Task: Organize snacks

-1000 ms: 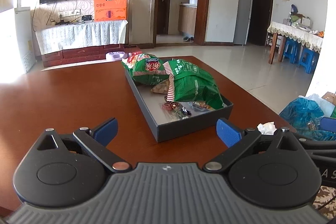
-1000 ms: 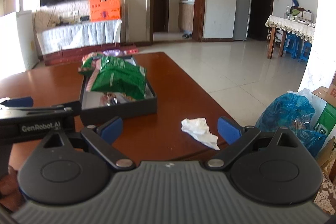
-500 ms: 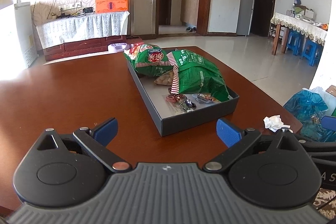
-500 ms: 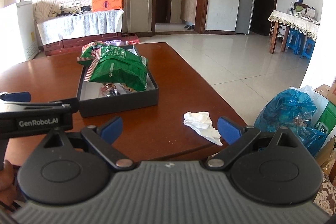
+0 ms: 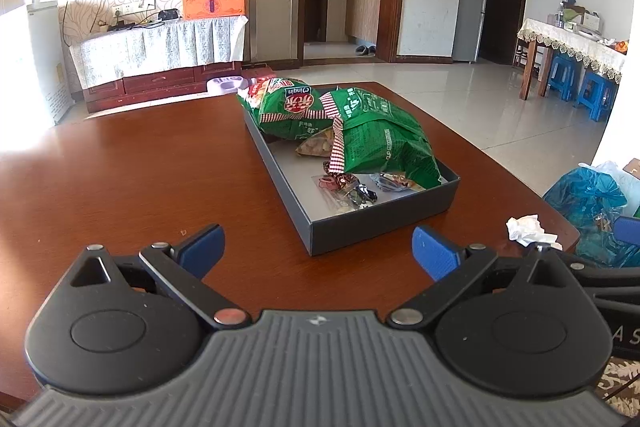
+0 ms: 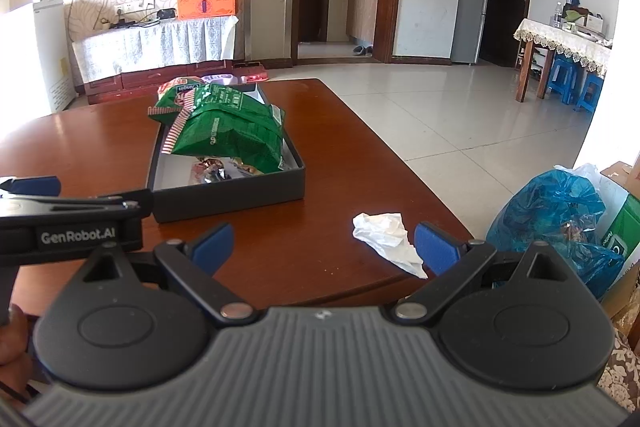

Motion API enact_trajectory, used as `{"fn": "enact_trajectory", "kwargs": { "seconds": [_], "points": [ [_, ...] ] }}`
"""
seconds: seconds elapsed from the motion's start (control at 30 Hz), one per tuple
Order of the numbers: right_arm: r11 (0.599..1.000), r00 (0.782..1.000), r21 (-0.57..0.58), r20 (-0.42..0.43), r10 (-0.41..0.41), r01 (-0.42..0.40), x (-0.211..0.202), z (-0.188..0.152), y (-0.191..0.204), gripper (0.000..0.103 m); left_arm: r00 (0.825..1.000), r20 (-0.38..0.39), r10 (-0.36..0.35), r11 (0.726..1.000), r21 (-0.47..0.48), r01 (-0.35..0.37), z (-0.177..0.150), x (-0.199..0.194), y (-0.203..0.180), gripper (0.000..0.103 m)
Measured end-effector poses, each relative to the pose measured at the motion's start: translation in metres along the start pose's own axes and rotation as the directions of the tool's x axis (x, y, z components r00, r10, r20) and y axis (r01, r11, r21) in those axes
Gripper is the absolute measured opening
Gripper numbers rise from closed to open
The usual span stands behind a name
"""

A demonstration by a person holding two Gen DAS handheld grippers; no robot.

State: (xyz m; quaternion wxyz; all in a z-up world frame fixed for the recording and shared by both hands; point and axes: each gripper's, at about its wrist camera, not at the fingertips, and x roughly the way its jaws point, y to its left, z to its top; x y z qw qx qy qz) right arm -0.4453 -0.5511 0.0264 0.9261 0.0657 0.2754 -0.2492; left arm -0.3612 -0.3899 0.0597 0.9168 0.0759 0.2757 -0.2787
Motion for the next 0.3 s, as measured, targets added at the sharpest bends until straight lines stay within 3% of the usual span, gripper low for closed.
{"fn": "enact_trajectory", "kwargs": {
  "seconds": [0.3],
  "points": [
    [1.0,1.0,-0.014,-0.001,0.0,0.0,0.0014,-0.001,0.0025,0.099,1.0,0.007,0.007,1.0,-0.003,-0.007,-0.0012,0.0026,-0.0005,0.1]
  ]
}}
